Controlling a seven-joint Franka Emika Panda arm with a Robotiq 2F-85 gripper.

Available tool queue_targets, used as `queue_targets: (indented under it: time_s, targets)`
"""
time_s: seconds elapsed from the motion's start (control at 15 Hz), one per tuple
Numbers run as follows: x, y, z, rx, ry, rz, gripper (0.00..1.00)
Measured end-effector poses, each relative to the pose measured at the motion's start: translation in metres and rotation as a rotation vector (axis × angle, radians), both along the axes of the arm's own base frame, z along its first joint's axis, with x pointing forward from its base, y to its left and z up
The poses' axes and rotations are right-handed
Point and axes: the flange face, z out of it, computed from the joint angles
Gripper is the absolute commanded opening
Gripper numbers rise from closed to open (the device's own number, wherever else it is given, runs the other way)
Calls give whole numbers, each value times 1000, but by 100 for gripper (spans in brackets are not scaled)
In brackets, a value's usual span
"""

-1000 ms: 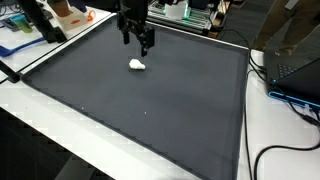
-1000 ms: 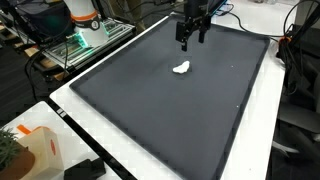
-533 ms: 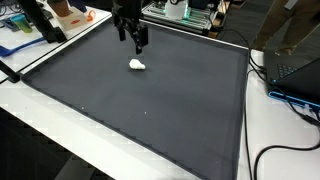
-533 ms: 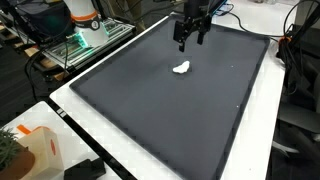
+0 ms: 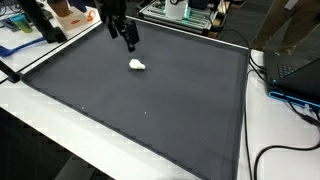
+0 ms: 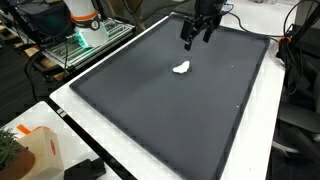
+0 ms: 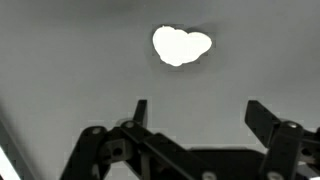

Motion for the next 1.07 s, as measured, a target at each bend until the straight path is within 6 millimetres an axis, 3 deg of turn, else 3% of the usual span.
queue_targets:
  time_s: [0.33,0.73,1.07]
  targets:
    - [18,-22,-5,31,92,16,100]
    - [24,-26,-4,47,103,0,100]
    - [42,-42,0,99,140,-43,100]
